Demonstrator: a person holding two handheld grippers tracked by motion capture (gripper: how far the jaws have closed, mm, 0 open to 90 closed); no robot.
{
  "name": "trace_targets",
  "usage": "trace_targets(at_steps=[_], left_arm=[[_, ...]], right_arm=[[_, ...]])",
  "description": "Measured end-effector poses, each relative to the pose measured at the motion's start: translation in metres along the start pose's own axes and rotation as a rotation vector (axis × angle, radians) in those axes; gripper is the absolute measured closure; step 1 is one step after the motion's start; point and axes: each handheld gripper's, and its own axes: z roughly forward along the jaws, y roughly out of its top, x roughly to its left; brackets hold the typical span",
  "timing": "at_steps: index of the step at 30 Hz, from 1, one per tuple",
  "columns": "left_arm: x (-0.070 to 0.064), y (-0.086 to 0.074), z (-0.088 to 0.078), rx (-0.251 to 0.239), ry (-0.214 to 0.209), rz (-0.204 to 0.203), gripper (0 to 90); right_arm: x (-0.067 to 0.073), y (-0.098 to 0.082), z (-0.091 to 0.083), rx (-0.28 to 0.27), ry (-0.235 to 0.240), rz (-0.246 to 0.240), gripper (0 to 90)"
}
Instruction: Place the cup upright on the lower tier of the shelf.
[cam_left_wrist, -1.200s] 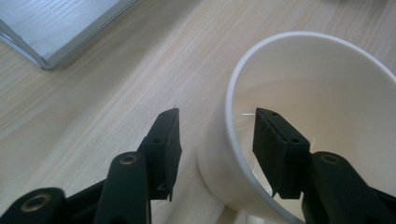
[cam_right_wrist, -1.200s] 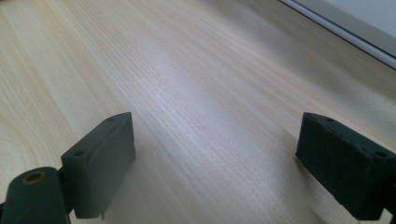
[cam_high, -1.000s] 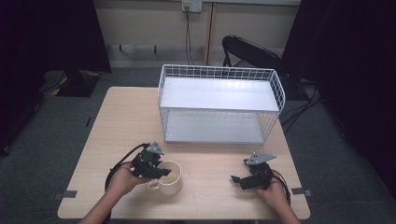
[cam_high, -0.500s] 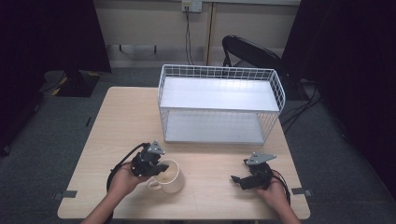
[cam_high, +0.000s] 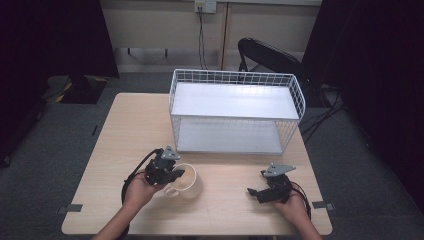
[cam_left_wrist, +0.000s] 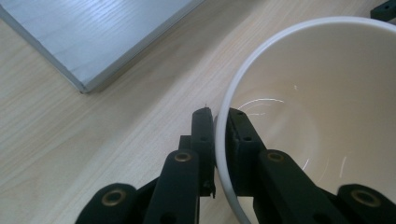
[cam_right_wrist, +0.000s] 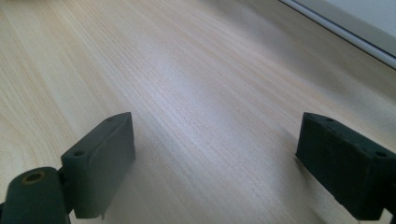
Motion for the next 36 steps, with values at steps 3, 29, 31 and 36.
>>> trace_targets(at_steps=[3,29,31,36], left_arm=[[0.0,0.003,0.004,-0.015,0.007,-0.012,83.3],[-0.003,0.029,0.032,-0.057,0.062,-0.056,83.4],[-0.003,0.031,0.033,-0.064,0.07,-0.058,83.4],[-0.004,0.037,0.037,-0.079,0.078,-0.063,83.4]], right_arm=[[0.0,0.0,0.0,0.0,0.0,0.0,10.7],[0.0,0.0,0.0,0.0,0.0,0.0,10.7],[0.0,0.0,0.0,0.0,0.0,0.0,10.7],[0.0,0.0,0.0,0.0,0.0,0.0,10.7]])
